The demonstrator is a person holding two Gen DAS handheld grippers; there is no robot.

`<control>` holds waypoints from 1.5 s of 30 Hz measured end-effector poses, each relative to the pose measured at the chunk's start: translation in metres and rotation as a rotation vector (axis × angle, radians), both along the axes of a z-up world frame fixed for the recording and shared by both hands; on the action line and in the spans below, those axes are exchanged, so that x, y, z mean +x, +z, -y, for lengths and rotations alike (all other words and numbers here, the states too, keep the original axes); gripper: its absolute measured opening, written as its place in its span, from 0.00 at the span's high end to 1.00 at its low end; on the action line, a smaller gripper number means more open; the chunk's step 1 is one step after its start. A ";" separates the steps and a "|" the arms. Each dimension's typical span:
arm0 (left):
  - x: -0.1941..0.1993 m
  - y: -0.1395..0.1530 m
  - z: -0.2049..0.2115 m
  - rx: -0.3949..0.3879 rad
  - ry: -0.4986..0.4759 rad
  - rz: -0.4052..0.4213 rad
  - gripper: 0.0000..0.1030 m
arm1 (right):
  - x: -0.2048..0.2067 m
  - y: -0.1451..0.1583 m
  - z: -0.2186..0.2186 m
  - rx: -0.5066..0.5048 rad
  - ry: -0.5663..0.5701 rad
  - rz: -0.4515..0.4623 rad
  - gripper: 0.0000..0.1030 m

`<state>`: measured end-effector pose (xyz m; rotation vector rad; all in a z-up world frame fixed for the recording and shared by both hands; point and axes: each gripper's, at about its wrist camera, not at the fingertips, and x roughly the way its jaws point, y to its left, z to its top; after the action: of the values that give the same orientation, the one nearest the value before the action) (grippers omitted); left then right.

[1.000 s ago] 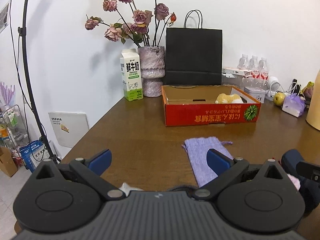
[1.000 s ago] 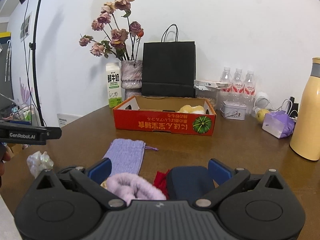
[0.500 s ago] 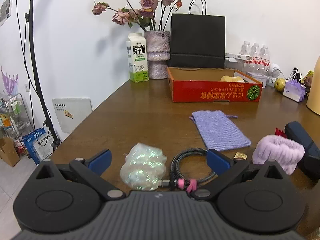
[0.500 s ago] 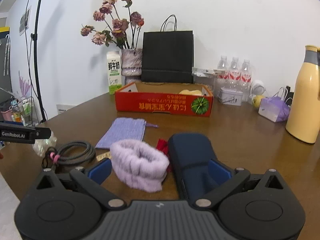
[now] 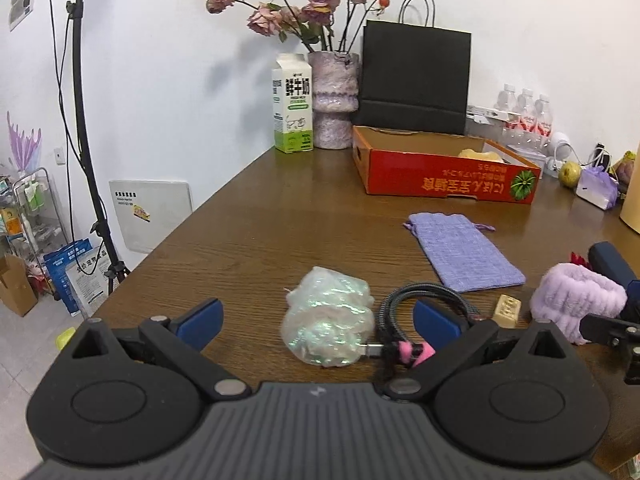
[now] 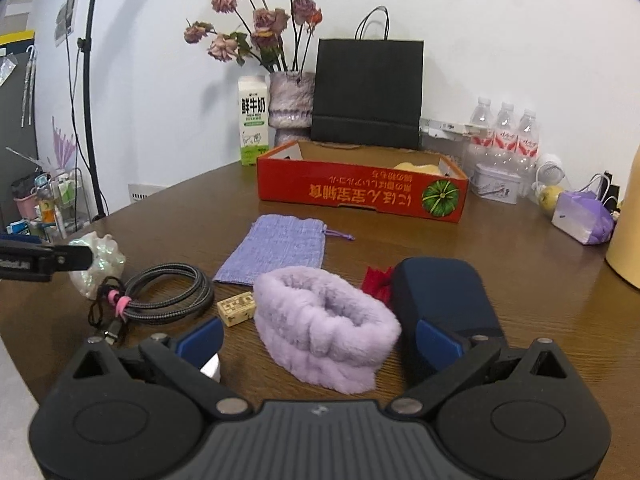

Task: Organize objects
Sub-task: 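Grasp the iridescent plastic bag with the left tool while the right tool grasps the lavender headband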

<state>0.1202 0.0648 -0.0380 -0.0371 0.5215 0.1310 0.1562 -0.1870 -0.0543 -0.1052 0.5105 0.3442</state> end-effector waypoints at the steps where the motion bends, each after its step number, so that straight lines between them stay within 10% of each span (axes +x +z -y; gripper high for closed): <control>1: 0.001 -0.001 -0.002 0.000 0.001 -0.003 0.00 | 0.003 -0.002 -0.002 -0.001 -0.002 -0.006 0.00; 8: 0.008 -0.006 -0.015 -0.019 0.016 -0.012 0.00 | 0.021 -0.009 -0.013 0.000 -0.023 -0.011 0.07; 19: 0.019 -0.008 -0.017 -0.015 0.003 -0.031 0.00 | 0.020 -0.019 -0.001 0.084 -0.015 0.003 0.71; 36: 0.042 -0.018 -0.025 -0.056 0.028 -0.102 0.01 | 0.010 -0.017 -0.001 0.097 0.012 0.080 0.72; 40: 0.042 -0.020 -0.025 -0.055 0.027 -0.111 0.12 | 0.010 -0.017 0.000 0.097 0.017 0.082 0.72; 45: 0.041 -0.022 -0.025 -0.065 0.025 -0.126 0.50 | 0.010 -0.017 0.000 0.098 0.017 0.082 0.72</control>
<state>0.1613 0.0895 -0.0604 -0.0991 0.6513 0.1418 0.1661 -0.1865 -0.0713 -0.0290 0.4115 0.3791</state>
